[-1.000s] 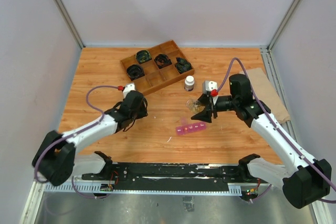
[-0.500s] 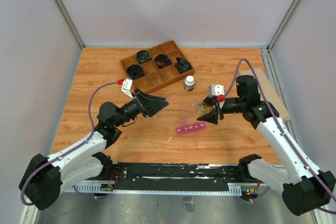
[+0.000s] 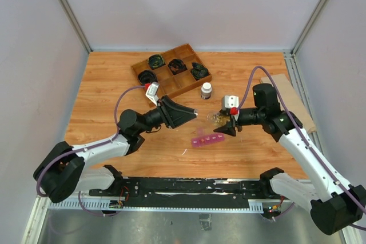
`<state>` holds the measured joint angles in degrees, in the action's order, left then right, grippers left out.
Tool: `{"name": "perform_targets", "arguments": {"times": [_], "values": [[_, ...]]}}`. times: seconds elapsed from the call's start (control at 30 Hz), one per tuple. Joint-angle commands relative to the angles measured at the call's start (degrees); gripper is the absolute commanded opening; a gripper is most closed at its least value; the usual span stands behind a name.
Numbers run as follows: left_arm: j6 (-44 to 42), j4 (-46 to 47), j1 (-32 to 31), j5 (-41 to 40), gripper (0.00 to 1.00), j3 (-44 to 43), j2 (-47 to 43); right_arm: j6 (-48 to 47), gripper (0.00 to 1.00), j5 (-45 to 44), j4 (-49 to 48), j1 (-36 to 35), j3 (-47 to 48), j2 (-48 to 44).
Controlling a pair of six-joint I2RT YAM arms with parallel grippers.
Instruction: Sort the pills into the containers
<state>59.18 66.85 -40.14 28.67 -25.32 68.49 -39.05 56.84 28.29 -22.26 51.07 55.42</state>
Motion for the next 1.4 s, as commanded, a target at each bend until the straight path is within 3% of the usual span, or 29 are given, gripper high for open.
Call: {"name": "perform_targets", "arguments": {"times": [0.0, 0.77, 1.17, 1.37], "values": [[-1.10, 1.04, -0.98, -0.37, 0.09, -2.14, 1.03, -1.83, 0.01, -3.65, 0.41, -3.35, 1.80, -0.26], [-5.47, -5.47, -5.34, -4.20, 0.09, -4.72, 5.22, -1.08, 0.01, -8.07, -0.87, -7.95, 1.69, 1.11], [-6.40, -7.85, -6.69, -5.93, 0.08, -5.07, 4.73, 0.05, 0.01, -14.46, -1.40, -8.93, 2.26, 2.32], [-8.70, -13.47, -7.48, -7.65, 0.08, -6.58, 4.46, 0.43, 0.01, -17.03, -1.66, -9.38, 2.36, 2.39]]}}
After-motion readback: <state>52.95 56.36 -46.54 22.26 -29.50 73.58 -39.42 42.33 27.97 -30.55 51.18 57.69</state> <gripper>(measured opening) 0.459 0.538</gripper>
